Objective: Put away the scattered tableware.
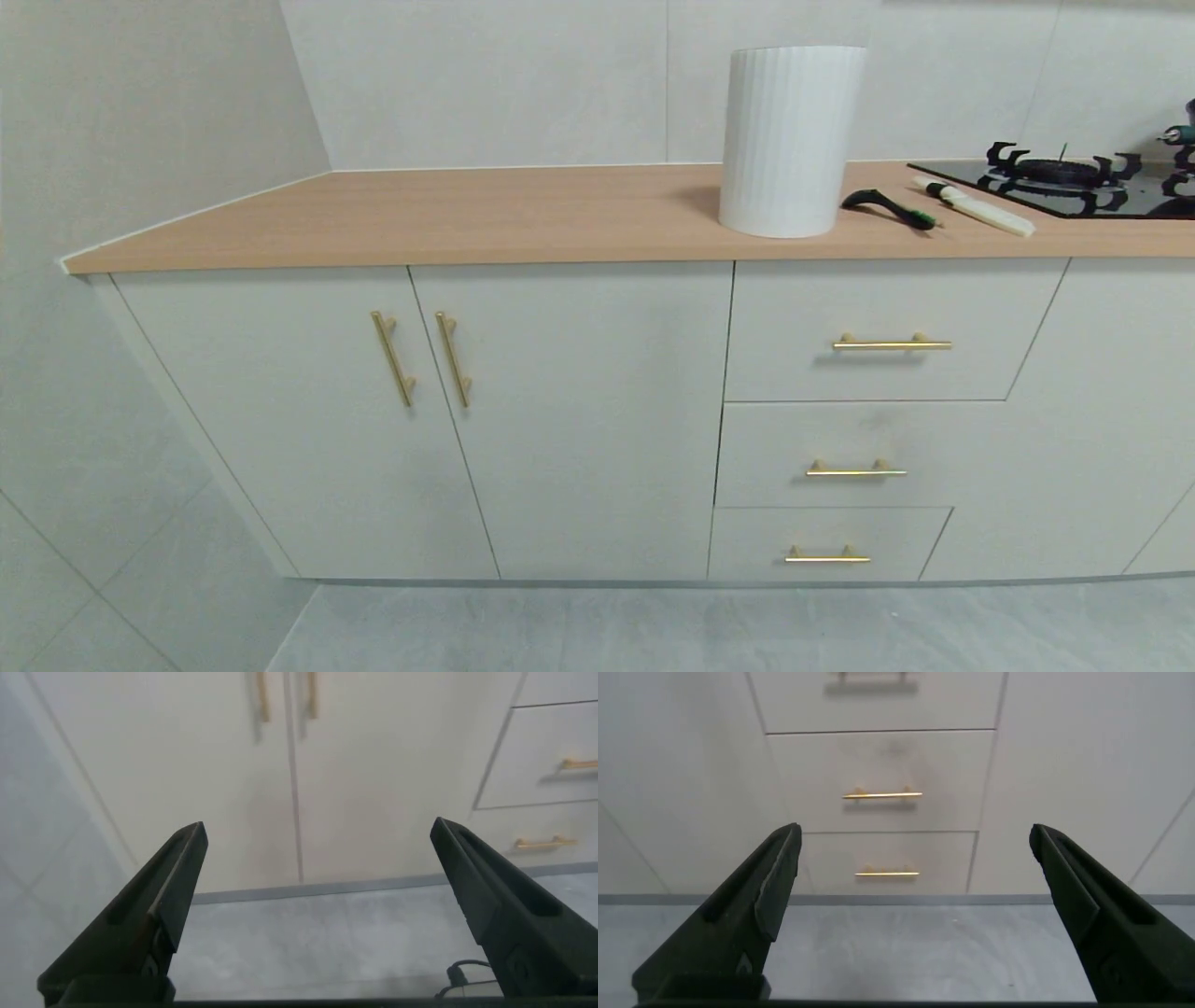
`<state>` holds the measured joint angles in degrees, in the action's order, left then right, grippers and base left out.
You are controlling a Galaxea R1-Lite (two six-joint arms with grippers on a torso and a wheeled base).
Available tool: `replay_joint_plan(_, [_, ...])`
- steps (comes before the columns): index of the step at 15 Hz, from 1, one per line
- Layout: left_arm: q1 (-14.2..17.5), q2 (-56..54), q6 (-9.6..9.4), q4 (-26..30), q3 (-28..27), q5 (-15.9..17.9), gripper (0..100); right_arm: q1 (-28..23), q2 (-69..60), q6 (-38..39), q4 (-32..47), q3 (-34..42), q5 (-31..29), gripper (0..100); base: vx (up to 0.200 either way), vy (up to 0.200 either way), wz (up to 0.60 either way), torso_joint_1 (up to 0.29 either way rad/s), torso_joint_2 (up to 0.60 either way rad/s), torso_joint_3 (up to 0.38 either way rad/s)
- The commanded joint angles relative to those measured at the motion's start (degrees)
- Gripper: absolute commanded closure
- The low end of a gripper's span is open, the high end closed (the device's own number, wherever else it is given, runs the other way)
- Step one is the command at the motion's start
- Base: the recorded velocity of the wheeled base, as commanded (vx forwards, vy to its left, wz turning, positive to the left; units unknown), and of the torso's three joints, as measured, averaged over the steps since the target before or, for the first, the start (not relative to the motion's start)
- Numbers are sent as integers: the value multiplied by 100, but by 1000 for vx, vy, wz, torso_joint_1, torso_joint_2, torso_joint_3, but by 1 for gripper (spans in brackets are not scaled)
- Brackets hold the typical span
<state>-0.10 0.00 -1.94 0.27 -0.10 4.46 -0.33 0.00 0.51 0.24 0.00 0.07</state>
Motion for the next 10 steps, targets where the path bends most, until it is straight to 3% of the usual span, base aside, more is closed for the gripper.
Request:
replay_joint_plan(1, [1, 9, 0, 0, 1, 2, 0, -2, 9, 2, 2, 0, 1, 0, 0, 0, 0, 0, 0, 0])
replay_joint_plan(10, [1, 9, 0, 0, 1, 11, 0, -2, 9, 2, -7, 0, -7, 0, 0, 0, 0, 0, 0, 0])
